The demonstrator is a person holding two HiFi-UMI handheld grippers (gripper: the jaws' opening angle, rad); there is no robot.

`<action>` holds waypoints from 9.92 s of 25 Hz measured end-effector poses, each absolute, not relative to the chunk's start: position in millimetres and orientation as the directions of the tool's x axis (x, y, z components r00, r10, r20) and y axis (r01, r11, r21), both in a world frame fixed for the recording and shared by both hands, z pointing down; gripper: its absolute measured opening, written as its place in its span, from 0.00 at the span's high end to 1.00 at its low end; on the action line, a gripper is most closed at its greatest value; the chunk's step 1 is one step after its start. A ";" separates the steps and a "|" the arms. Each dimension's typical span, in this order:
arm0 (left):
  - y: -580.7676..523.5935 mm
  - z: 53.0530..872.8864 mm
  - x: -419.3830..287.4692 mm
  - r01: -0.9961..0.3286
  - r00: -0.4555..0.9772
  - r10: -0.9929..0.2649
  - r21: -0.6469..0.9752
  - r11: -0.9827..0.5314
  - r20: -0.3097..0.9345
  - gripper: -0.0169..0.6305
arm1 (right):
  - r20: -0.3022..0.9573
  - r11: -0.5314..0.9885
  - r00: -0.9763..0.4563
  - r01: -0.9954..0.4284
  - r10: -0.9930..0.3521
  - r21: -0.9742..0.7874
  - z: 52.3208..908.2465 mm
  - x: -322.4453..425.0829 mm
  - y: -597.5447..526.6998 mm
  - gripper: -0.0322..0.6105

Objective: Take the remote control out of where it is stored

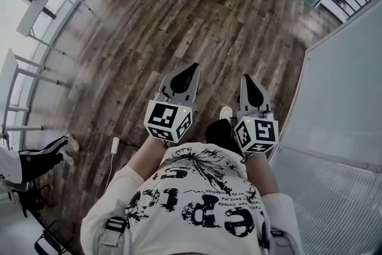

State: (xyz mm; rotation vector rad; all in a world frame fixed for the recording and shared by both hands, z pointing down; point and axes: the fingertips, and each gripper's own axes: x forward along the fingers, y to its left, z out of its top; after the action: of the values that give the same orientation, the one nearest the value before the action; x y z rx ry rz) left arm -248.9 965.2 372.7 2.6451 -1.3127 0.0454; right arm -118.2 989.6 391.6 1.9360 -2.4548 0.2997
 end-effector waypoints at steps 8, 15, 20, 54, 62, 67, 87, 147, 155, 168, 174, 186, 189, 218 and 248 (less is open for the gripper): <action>862.7 373.1 -161.0 -0.811 0.582 -0.803 0.155 -0.564 0.124 0.96 | 0.144 0.285 -0.305 -0.948 -0.942 -0.144 392.8 -38.5 882.7 0.95; 789.0 367.9 -101.2 -0.813 0.578 -0.810 0.159 -0.560 0.101 0.96 | 0.110 0.306 -0.317 -0.946 -0.942 -0.106 378.5 25.9 797.5 0.95; 745.4 378.2 -91.4 -0.817 0.574 -0.807 0.155 -0.555 0.136 0.96 | 0.137 0.303 -0.320 -0.944 -0.938 -0.133 388.4 38.0 750.3 0.95; 284.5 380.3 -197.2 -0.794 0.607 -0.783 0.167 -0.585 0.141 0.96 | 0.117 0.238 -0.240 -0.971 -0.964 -0.033 384.6 -65.2 305.8 0.95; 154.3 366.9 -140.8 -0.837 0.546 -0.830 0.124 -0.533 0.114 0.96 | 0.084 0.317 -0.317 -0.948 -0.945 -0.015 370.9 -12.4 164.0 0.95; 82.8 355.4 -87.9 -0.837 0.546 -0.832 0.119 -0.534 0.103 0.96 | 0.064 0.350 -0.350 -0.937 -0.935 -0.010 356.3 28.8 87.6 0.95; -159.6 359.1 -76.8 -0.789 0.613 -0.783 0.149 -0.596 0.111 0.96 | 0.110 0.238 -0.241 -0.971 -0.964 -0.039 368.4 51.0 -131.4 0.95; -700.8 539.7 74.6 -0.789 0.564 -0.581 0.175 -0.589 0.587 0.96 | 0.425 0.145 -0.226 -0.966 -0.877 -0.215 491.0 196.7 -675.5 0.95; -710.8 580.7 92.1 -0.683 0.615 -0.364 0.243 -0.688 0.699 0.85 | 0.512 0.106 -0.234 -0.958 -0.826 -0.267 526.3 180.8 -690.8 0.95; -738.2 635.2 115.6 -0.632 0.516 -0.263 0.155 -0.759 0.815 0.52 | 0.561 0.059 -0.236 -0.947 -0.793 -0.315 558.0 200.9 -719.4 0.95; -738.2 653.1 120.0 -0.621 0.467 -0.232 0.129 -0.774 0.853 0.52 | 0.574 0.058 -0.253 -0.940 -0.779 -0.337 567.5 208.8 -722.9 0.95; -747.1 658.8 112.5 -0.676 0.373 -0.294 0.040 -0.736 0.880 0.56 | 0.572 0.077 -0.268 -0.939 -0.775 -0.335 566.1 219.8 -726.1 0.95; -749.3 655.1 110.0 -0.703 0.393 -0.304 0.070 -0.708 0.868 0.56 | 0.565 0.086 -0.260 -0.945 -0.783 -0.316 560.0 224.7 -724.0 0.95; -738.7 369.8 119.7 -0.779 0.619 -0.761 0.028 -0.626 0.193 0.57 | 0.240 0.203 -0.233 -0.969 -0.942 -0.143 401.4 215.9 -700.8 0.95; -734.5 313.1 102.6 -0.777 0.629 -0.778 -0.036 -0.628 0.010 0.57 | 0.078 0.226 -0.233 -0.970 -0.969 -0.090 337.1 199.9 -705.9 0.95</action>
State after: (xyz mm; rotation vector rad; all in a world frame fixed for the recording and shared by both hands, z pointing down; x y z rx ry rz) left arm 102.6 -734.5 313.1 2.8602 -1.3656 0.0390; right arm 199.9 -705.9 337.1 1.9424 -2.4551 0.1879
